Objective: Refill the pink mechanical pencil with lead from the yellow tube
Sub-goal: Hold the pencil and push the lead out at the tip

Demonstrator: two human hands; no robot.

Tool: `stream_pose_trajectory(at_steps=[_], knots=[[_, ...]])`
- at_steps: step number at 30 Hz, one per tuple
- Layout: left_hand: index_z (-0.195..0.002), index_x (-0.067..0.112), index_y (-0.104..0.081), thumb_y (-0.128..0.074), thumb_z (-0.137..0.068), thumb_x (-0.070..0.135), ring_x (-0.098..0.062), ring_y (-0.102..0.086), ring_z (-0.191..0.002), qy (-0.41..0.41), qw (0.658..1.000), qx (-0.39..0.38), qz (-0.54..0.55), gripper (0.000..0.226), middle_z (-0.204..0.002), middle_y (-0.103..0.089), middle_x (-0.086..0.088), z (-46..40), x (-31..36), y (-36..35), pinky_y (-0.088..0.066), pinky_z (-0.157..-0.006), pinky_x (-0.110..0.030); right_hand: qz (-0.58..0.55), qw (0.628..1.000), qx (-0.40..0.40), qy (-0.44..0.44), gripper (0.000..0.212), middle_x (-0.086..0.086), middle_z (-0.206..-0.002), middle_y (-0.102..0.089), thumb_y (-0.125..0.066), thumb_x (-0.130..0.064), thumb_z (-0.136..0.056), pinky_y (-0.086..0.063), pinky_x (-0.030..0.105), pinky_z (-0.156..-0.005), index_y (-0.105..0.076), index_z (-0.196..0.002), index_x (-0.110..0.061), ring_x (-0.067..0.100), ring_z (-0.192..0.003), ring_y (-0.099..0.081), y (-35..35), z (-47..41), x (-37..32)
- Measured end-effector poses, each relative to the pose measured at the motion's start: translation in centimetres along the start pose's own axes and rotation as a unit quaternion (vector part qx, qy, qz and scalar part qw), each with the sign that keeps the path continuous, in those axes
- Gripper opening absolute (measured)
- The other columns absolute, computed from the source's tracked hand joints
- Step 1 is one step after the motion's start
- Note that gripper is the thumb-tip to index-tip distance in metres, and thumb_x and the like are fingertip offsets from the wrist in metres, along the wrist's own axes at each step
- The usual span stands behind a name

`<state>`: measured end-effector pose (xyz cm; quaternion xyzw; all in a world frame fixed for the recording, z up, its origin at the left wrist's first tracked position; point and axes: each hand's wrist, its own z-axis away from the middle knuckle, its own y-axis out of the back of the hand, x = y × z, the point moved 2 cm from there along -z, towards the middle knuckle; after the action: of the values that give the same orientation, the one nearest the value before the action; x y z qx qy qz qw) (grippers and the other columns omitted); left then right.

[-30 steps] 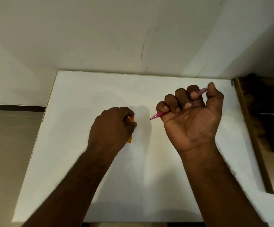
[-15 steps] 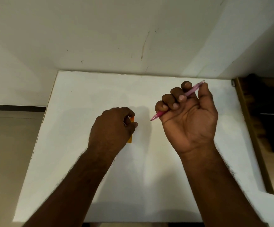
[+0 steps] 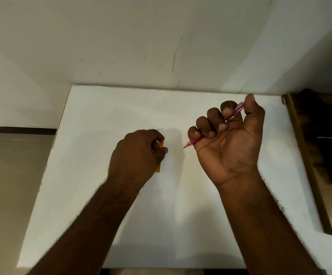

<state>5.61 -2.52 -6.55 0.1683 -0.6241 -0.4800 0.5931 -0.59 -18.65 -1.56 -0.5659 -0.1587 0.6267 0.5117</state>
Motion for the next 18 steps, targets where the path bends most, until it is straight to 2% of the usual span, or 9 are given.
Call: stream_pose_trajectory(at_steps=[4, 8, 11, 18], knots=[[-0.104, 0.035, -0.07, -0.073, -0.085, 0.042, -0.01, -0.065, -0.079, 0.003, 1.0, 0.004, 0.004, 0.02, -0.085, -0.068, 0.013, 0.0, 0.0, 0.1, -0.053, -0.076, -0.03, -0.014, 1.0, -0.005, -0.009, 0.054, -0.003, -0.059, -0.035, -0.039, -0.06, -0.099, -0.031, 0.033, -0.061, -0.053, -0.07, -0.017, 0.016, -0.059, -0.024, -0.1, 0.1, 0.0], [-0.105, 0.035, -0.07, -0.072, -0.085, 0.042, -0.009, -0.065, -0.079, 0.001, 1.0, 0.003, 0.004, 0.021, -0.086, -0.068, 0.013, 0.1, 0.0, 0.1, -0.054, -0.077, -0.029, -0.01, 1.0, -0.011, -0.005, 0.049, -0.002, -0.058, -0.034, -0.037, -0.052, -0.098, -0.031, 0.032, -0.06, -0.052, -0.068, -0.017, 0.017, -0.06, -0.022, -0.2, 0.2, -0.1], [-0.104, 0.035, -0.07, -0.073, -0.085, 0.042, -0.009, -0.065, -0.079, -0.001, 1.0, 0.005, 0.008, 0.02, -0.085, -0.068, 0.013, 0.1, 0.0, 0.1, -0.054, -0.076, -0.029, -0.002, 1.0, -0.009, 0.001, 0.053, -0.002, -0.058, -0.035, -0.036, -0.055, -0.099, -0.031, 0.033, -0.06, -0.053, -0.069, -0.016, 0.017, -0.059, -0.024, -0.3, 0.3, -0.1], [-0.104, 0.035, -0.07, -0.072, -0.085, 0.043, -0.008, -0.064, -0.078, 0.0, 1.0, 0.004, 0.007, 0.02, -0.085, -0.067, 0.014, 0.1, 0.0, 0.1, -0.052, -0.075, -0.027, 0.16, 0.985, -0.036, 0.058, 0.051, -0.001, -0.05, -0.04, -0.039, -0.044, -0.095, -0.028, 0.033, -0.056, -0.059, -0.059, -0.015, 0.016, -0.049, -0.029, -1.2, 0.3, 0.2]])
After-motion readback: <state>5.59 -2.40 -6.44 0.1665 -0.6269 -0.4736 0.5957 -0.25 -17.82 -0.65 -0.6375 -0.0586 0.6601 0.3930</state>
